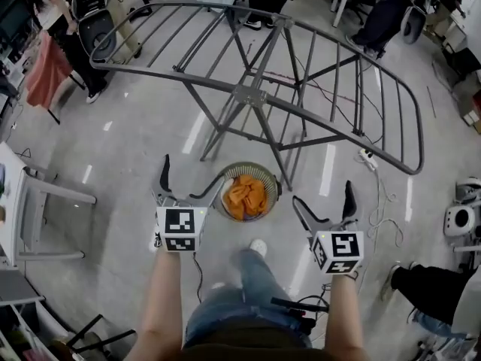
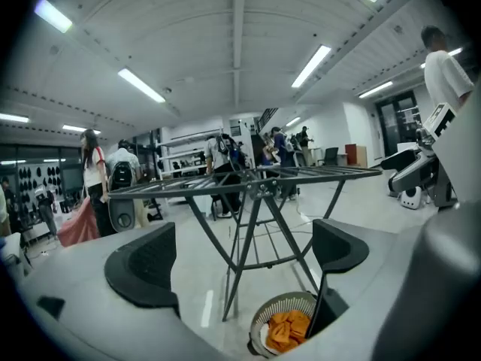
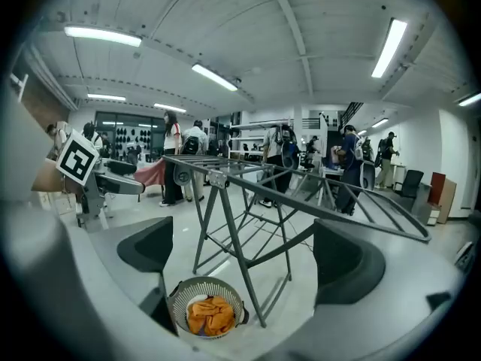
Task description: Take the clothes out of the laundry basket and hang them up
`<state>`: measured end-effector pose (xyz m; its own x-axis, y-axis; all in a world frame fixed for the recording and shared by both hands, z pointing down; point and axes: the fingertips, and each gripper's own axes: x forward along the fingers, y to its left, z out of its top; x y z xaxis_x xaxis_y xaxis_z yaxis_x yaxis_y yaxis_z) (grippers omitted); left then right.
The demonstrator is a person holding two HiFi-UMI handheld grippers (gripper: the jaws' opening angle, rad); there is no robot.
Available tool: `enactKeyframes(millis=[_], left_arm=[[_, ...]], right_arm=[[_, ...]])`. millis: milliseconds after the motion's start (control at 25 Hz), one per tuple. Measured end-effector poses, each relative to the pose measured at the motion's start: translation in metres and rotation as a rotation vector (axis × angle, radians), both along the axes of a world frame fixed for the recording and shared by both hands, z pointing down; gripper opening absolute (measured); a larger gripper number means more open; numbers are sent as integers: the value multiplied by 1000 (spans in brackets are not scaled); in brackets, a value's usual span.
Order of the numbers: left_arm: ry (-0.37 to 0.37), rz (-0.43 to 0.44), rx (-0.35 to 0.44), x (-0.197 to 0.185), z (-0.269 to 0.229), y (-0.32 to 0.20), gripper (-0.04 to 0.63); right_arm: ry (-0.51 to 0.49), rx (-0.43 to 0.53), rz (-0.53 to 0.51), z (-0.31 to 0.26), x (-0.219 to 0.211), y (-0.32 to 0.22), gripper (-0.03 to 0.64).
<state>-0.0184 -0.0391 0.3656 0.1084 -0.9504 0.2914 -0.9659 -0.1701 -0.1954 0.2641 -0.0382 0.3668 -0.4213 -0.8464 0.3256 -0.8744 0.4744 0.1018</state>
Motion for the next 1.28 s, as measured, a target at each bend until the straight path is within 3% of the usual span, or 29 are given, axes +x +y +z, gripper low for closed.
enactKeyframes(millis=[320,720,960,1280], left_arm=[[1,-46,-112,6,74,-37,566],[11,-80,-213,-16,180,-30,566],[56,-92,-249,-39,246,-38,566],[82,-109,-278,-85,352,-37,566]], right_arm=[[53,-129,-130,82,-25,-42,568],[124,-258,-298,201,-87,-36,566],[164,-291,-337,269,-128,-48,565],[246,-360,-360,405,-171,-57,555]])
